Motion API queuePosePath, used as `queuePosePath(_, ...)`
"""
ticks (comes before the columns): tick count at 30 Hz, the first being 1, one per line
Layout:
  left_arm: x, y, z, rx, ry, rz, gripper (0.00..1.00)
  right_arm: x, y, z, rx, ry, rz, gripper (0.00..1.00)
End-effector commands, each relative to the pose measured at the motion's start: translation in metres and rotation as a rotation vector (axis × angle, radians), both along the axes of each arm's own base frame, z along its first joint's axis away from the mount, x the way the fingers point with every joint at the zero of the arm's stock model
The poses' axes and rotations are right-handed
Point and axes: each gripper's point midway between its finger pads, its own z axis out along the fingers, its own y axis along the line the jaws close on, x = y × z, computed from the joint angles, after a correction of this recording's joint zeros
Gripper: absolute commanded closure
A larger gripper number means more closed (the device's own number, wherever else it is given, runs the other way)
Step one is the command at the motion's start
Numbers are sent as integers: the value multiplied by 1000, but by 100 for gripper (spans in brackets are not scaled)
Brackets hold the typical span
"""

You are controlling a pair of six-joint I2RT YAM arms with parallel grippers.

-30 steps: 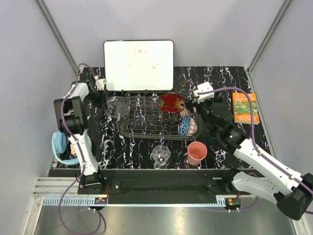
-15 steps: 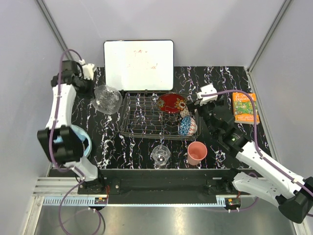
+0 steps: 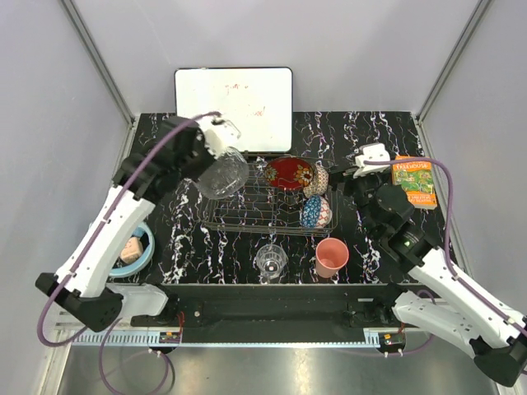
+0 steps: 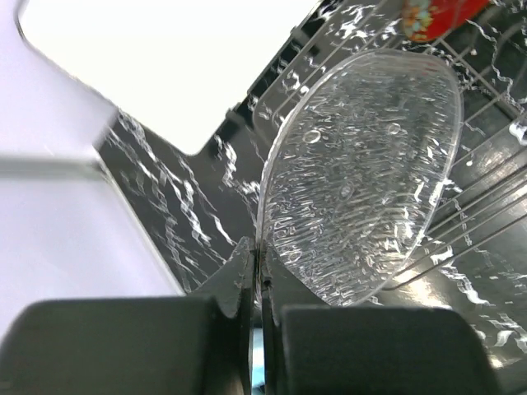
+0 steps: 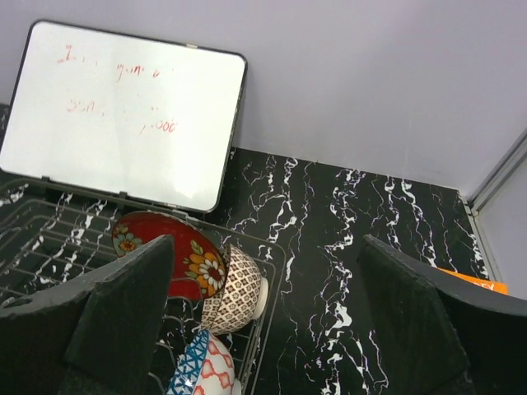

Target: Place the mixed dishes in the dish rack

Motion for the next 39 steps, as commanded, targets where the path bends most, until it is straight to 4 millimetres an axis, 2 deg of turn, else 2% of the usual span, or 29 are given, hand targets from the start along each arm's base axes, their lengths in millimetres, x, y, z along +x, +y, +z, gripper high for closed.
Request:
queuePosePath(1, 6, -24, 20, 189, -187, -30, 100, -11, -25, 21, 138, -37, -88, 0)
queuePosePath(3, 1, -48, 19, 277, -237, -107, 100, -15, -32, 23, 175, -41, -106, 1)
queuePosePath(10, 2, -131, 11, 441, -355, -322, 100, -26, -45, 20, 244, -53, -135, 0)
queuePosePath(16, -6, -181, -20, 515, -379, -449, 100, -29, -49, 13, 250, -42, -143, 0)
queuePosePath(22, -4, -211, -38, 541, -402, -508, 100, -28, -46, 7, 226, -29, -130, 0)
queuePosePath(28, 1, -232, -55, 565, -407, -546, 100, -27, -44, 1, 214, -19, -129, 0)
queuePosePath(39, 9, -248, -75, 595, -431, -568, 100, -32, -48, 2, 224, -31, -126, 0)
